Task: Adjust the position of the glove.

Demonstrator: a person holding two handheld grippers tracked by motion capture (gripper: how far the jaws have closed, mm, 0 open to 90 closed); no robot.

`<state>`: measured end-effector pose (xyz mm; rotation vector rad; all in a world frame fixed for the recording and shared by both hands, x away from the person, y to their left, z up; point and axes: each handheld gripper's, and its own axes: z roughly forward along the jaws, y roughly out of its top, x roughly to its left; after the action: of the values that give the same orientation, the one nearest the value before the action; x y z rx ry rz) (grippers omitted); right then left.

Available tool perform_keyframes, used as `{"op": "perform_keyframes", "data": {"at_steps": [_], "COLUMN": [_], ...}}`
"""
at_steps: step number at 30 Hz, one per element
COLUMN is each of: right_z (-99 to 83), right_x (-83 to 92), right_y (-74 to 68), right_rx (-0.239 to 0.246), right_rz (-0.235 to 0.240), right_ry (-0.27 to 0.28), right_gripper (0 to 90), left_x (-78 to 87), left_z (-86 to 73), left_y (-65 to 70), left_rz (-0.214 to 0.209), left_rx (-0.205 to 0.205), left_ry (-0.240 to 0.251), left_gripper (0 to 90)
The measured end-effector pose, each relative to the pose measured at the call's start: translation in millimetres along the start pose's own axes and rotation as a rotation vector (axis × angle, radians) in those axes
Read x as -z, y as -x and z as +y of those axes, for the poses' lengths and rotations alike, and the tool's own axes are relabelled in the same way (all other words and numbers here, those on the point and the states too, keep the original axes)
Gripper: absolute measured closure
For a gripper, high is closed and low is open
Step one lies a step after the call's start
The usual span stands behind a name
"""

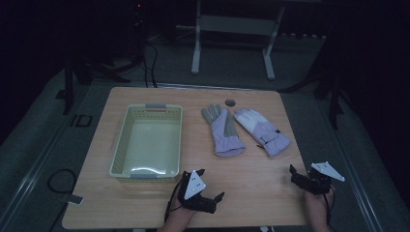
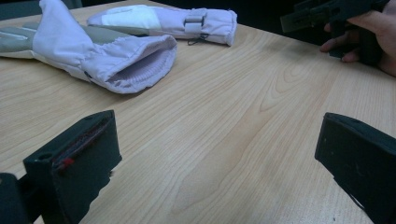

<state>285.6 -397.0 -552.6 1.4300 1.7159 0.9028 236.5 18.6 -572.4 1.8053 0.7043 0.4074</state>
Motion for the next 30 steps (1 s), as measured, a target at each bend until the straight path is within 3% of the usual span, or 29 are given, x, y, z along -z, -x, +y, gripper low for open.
{"op": "perform_keyframes", "data": {"at_steps": [5, 9, 11, 17, 22, 23, 25, 26, 28, 29, 30], "right_z": [1.0, 0.7, 2.5, 18.0, 49.5, 55.9, 68.8, 75.1, 82.6, 94.7, 101.0], "right_x": [0.5, 1.3, 1.4, 5.2, 17.5, 18.6, 19.1, 19.6, 20.4, 22.2, 23.0], "right_y": [5.4, 7.3, 10.8, 15.0, 18.1, 18.1, 19.6, 18.9, 16.8, 13.3, 12.6], "right_rx": [-0.035, -0.033, -0.062, -0.031, -0.005, -0.008, -0.033, -0.042, -0.02, -0.008, -0.03], "right_rz": [0.034, 0.025, 0.058, 0.1, 0.114, 0.122, 0.178, 0.182, 0.172, 0.138, 0.135], "right_ry": [-0.011, -0.006, -0.022, -0.044, -0.043, -0.051, -0.083, -0.099, -0.1, -0.082, -0.071], "right_gripper": [11.1, 11.1, 11.1, 11.1, 11.2, 14.6, 15.2, 15.3, 15.3, 15.0, 14.7], "left_x": [-0.1, -0.3, -0.3, -0.3, -0.4, -0.3, -0.4, -0.4, -0.4, -0.3, -0.2], "left_z": [0.0, 0.1, 0.1, 0.1, 0.1, 0.2, 0.1, 0.1, 0.2, 0.1, 0.1], "left_y": [-0.1, -0.4, -1.7, -1.4, -2.3, -2.6, -2.7, -2.7, -2.5, -2.2, -1.9], "left_rz": [0.001, -0.001, -0.009, -0.018, -0.026, -0.027, -0.028, -0.028, -0.029, -0.035, -0.034], "left_rx": [0.001, 0.005, 0.012, 0.013, 0.02, 0.023, 0.025, 0.025, 0.021, 0.02, 0.015], "left_ry": [0.0, -0.001, 0.0, 0.0, 0.0, -0.002, -0.001, -0.001, -0.002, 0.0, -0.001], "left_gripper": [0.1, 0.1, 0.1, 0.1, 0.1, 0.1, 0.1, 0.1, 0.1, 0.1, 0.1]}}
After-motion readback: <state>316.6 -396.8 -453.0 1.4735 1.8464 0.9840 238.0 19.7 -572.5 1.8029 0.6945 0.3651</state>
